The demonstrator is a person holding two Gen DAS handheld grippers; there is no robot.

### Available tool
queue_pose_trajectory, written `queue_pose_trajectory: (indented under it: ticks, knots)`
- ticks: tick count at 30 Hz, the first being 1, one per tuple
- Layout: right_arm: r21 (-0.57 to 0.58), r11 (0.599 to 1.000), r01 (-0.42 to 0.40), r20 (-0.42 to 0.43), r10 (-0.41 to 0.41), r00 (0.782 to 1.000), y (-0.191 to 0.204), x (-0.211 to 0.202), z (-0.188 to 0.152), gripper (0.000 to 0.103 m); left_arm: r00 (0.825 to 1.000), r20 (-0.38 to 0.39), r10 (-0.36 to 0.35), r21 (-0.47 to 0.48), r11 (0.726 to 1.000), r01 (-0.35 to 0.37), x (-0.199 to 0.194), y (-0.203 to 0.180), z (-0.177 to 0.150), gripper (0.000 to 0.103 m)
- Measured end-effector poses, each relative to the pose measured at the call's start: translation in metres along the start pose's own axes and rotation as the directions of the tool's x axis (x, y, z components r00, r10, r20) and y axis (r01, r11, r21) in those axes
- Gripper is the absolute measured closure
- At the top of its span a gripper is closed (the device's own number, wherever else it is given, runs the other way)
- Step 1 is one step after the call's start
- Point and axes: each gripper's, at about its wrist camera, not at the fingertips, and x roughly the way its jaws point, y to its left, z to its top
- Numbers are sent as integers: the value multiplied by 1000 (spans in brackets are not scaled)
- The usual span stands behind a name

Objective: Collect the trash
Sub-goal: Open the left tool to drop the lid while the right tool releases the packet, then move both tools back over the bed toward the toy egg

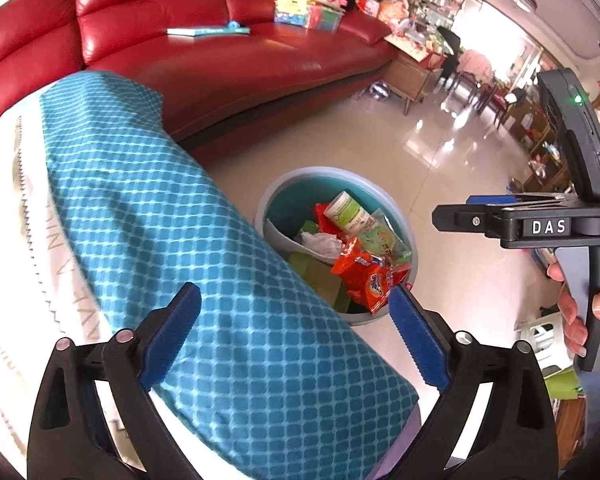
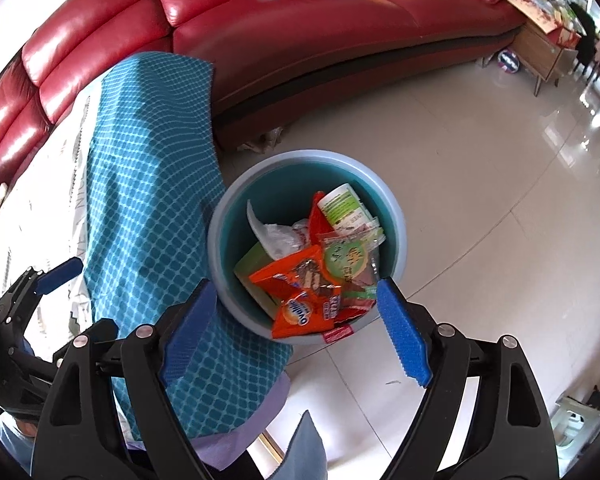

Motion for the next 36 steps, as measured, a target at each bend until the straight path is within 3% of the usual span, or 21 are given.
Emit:
queue_pose_trajectory:
  ticks: [13, 22, 31, 36]
  knots:
    - [-131, 991, -18, 10, 20, 1000, 79, -18, -16, 20, 994, 89, 57, -109, 993, -47, -70, 47, -41, 4]
    - [-266, 962, -53, -16, 51, 999, 158, -19, -27, 17, 983, 120, 139, -227, 968, -109, -121, 102, -85, 4]
    - [-412, 905, -105, -84, 77, 993, 263, 2, -30, 17, 962, 100, 255, -366, 908, -203, -170, 181, -147, 4]
    - [-517, 845, -136, -125, 83, 989, 335, 18, -40, 17, 947, 71, 314, -421, 870, -257, -189, 222, -181, 4]
